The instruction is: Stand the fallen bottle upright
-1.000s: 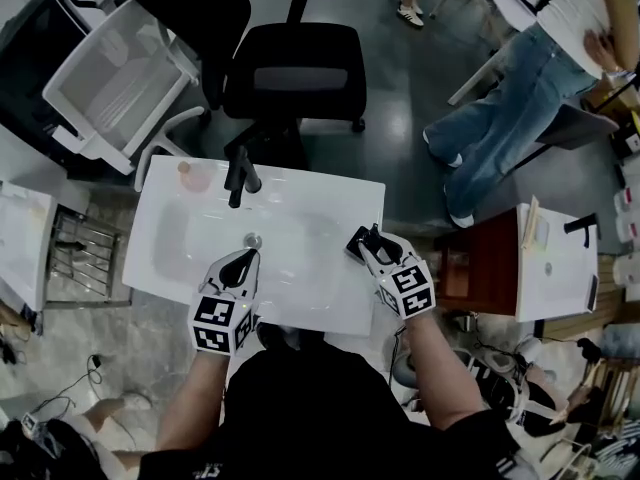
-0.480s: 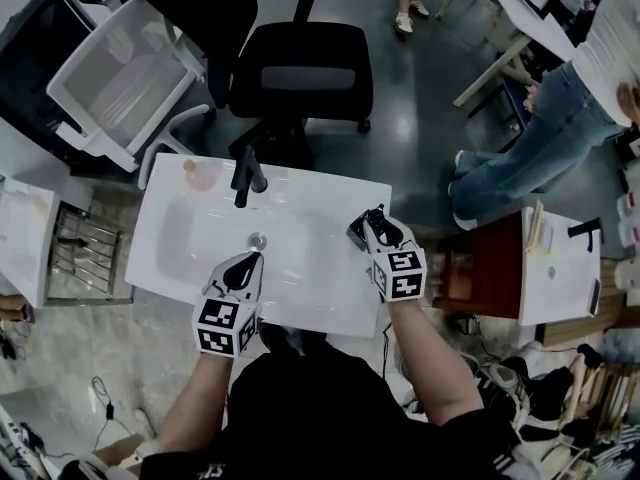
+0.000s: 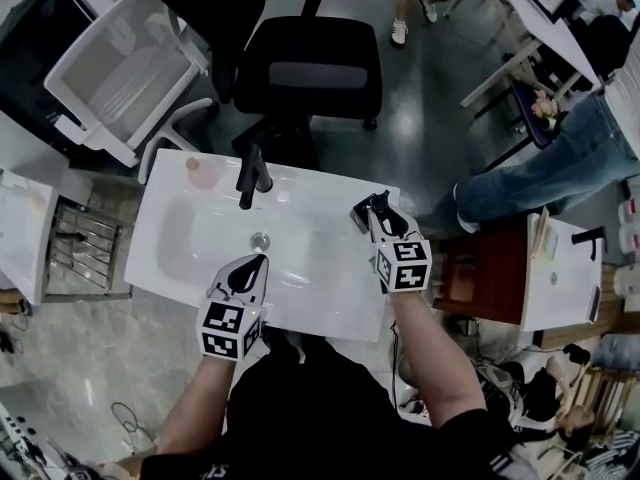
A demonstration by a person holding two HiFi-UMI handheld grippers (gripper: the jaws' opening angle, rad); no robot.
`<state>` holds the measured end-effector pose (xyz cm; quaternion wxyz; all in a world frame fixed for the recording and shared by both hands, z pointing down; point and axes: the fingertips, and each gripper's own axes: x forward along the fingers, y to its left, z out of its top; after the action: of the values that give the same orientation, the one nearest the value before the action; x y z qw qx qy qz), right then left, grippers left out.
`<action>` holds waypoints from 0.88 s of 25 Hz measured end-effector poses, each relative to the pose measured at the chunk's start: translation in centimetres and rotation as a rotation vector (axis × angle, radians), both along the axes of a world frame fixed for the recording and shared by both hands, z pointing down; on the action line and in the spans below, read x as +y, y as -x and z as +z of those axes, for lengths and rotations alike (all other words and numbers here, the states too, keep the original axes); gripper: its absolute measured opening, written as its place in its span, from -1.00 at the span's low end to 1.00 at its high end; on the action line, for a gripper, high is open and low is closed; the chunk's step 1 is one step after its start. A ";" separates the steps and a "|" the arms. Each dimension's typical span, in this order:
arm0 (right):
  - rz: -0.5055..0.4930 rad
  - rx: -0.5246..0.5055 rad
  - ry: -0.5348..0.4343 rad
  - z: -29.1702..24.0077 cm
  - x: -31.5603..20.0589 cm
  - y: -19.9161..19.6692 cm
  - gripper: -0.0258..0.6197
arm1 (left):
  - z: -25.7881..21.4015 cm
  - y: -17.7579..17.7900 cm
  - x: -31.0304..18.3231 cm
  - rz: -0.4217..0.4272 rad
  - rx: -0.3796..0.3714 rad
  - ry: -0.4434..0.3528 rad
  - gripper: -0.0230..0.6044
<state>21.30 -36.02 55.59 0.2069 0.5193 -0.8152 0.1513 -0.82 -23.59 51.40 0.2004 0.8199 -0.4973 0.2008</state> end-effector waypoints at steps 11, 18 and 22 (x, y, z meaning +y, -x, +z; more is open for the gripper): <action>-0.130 0.152 0.120 6.2 1.8 -1.3 0.12 | 1.1 -0.6 0.8 0.019 -0.012 0.025 -0.90; -0.053 0.174 0.139 6.8 1.4 -1.1 0.09 | 1.5 0.1 1.0 -0.003 -0.022 0.038 -0.90; 0.053 0.172 0.143 6.9 0.9 -0.7 0.08 | 1.2 -0.3 0.9 -0.003 -0.007 0.038 -0.90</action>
<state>22.00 -35.15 62.45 0.3087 0.5355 -0.7677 0.1693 -0.49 -22.66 52.64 0.2145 0.8144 -0.4953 0.2129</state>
